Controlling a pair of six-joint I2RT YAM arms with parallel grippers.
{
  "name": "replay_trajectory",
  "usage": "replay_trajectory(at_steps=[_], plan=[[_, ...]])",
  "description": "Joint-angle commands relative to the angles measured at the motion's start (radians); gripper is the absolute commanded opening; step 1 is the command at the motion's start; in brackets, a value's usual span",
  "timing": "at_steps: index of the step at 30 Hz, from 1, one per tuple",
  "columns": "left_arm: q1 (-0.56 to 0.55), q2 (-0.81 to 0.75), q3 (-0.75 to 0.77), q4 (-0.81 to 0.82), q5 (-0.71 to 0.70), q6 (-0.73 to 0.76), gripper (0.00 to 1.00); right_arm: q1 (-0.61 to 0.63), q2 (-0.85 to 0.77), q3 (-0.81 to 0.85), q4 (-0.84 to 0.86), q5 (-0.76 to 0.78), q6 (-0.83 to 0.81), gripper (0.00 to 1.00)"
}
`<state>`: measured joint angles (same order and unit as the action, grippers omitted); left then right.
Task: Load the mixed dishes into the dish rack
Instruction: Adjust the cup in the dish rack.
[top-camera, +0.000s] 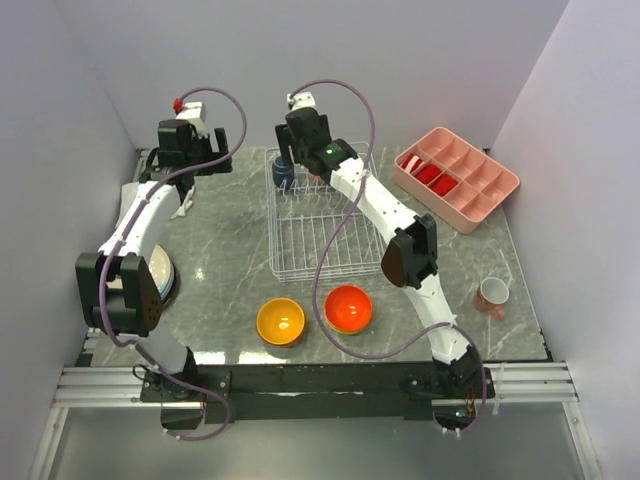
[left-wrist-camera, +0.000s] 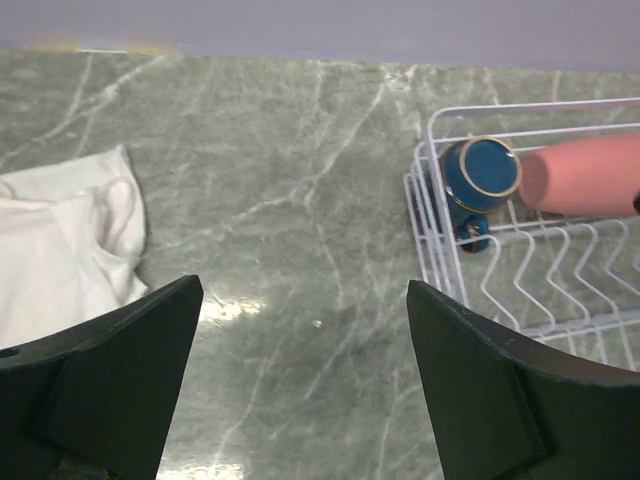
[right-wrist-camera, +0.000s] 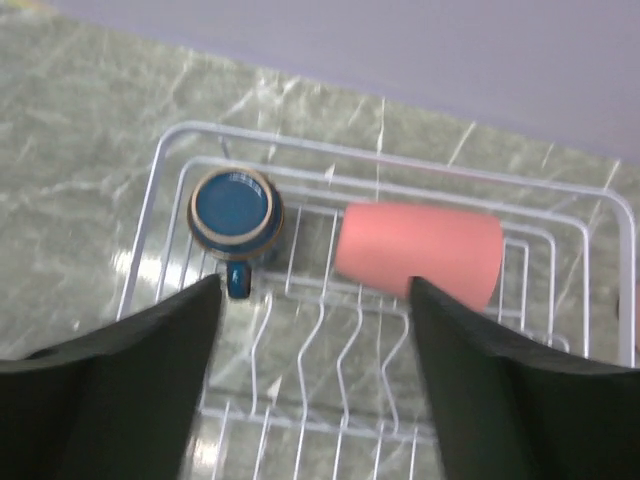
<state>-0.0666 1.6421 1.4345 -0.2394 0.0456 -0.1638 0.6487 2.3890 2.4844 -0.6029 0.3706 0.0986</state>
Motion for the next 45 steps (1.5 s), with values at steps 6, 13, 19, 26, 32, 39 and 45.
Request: replay_trajectory(at_steps=[6,13,19,26,32,39,45], plan=[[-0.042,-0.042,-0.082,0.232,0.537,0.001,0.54,-0.081,0.009,-0.082,0.121,-0.018,0.024,0.00],[-0.192,0.103,0.003,0.311,0.608,-0.025,0.01,-0.184,0.013,-0.107,0.064,-0.245,0.012,0.00],[-0.213,0.309,0.171,0.250,0.577,-0.100,0.01,-0.234,0.007,-0.165,0.091,-0.343,0.018,0.00],[-0.216,0.473,0.378,0.160,0.482,-0.172,0.01,-0.277,-0.001,-0.191,0.066,-0.423,0.050,0.00],[-0.249,0.525,0.435,0.101,0.366,-0.079,0.01,-0.307,0.044,-0.145,0.042,-0.420,0.064,0.00],[-0.291,0.539,0.435,0.063,0.287,0.003,0.01,-0.346,0.082,-0.140,0.014,-0.378,0.072,0.00],[-0.311,0.567,0.463,0.069,0.223,0.006,0.01,-0.354,0.108,-0.117,0.009,-0.351,0.076,0.00]])
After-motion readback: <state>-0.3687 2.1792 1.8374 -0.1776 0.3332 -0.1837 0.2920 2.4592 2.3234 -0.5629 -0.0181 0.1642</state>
